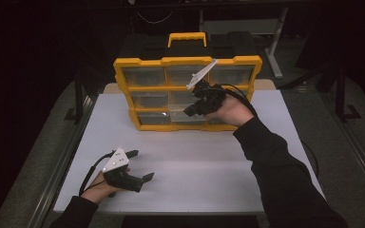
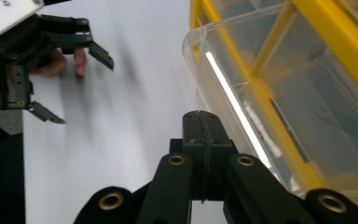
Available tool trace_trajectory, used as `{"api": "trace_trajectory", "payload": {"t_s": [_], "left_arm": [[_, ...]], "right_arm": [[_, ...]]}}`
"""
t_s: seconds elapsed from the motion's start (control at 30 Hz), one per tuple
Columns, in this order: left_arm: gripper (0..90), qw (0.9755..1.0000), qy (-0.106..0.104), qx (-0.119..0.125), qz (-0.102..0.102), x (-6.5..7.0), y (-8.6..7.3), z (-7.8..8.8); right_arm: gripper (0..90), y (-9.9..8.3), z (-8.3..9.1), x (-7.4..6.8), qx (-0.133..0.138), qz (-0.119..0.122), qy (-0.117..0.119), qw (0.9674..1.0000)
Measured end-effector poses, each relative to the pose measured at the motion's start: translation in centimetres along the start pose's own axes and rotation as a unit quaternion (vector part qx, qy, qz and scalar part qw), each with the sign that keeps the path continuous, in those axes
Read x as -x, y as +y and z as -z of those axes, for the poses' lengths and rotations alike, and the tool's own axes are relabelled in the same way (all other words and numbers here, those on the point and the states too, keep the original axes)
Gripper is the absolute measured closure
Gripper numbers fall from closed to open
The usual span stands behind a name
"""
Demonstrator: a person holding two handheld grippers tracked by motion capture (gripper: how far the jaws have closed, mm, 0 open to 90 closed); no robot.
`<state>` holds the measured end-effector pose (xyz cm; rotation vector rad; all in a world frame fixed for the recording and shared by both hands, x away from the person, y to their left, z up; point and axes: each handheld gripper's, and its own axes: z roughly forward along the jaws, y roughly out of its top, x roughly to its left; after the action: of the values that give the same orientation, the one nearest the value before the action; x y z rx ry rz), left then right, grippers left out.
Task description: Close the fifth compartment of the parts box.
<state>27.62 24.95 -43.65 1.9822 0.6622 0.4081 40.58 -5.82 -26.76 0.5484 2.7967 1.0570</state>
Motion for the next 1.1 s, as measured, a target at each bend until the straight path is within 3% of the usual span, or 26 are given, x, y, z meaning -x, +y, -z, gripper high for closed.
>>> {"api": "trace_trajectory", "payload": {"t_s": [0.73, 1.1], "left_arm": [[0.0, 1.0, 0.0, -0.001, 0.002, 0.0, 0.1, -0.1], [0.0, 1.0, 0.001, -0.002, 0.003, 0.0, 0.0, -0.1]], "right_arm": [[88.8, 1.0, -0.8, 2.3, 0.011, -0.019, -0.043, 0.9989], [88.8, 1.2, -1.1, 3.0, 0.018, -0.017, -0.067, 0.9975]]}}
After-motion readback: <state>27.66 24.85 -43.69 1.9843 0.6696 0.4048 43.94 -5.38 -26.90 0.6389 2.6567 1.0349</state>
